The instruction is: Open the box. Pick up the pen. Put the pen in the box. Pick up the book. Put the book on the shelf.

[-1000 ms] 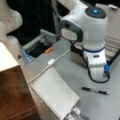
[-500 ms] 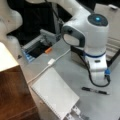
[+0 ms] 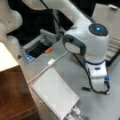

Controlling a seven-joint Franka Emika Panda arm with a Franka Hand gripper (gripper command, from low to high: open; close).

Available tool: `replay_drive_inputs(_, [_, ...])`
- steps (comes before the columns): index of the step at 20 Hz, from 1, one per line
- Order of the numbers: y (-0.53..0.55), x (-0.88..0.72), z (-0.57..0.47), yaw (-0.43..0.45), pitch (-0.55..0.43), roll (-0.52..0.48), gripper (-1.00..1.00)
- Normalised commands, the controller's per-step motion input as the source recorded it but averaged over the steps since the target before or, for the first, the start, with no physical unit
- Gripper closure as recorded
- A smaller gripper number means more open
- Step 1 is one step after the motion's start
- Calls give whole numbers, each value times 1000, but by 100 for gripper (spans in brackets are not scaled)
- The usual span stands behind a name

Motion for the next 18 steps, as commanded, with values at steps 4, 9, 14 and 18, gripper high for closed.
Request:
replay_drive_inputs(4, [-77,83,-283,174,-129,-155,-100])
replay_drive_inputs(9, [-40,55,-180,170,-126,-161,-100])
replay_drive_inputs(14, [-11,20,-123,149,-101,-175,-100])
replay_drive_inputs(18, [-17,11,-118,149,-93,-178,-100])
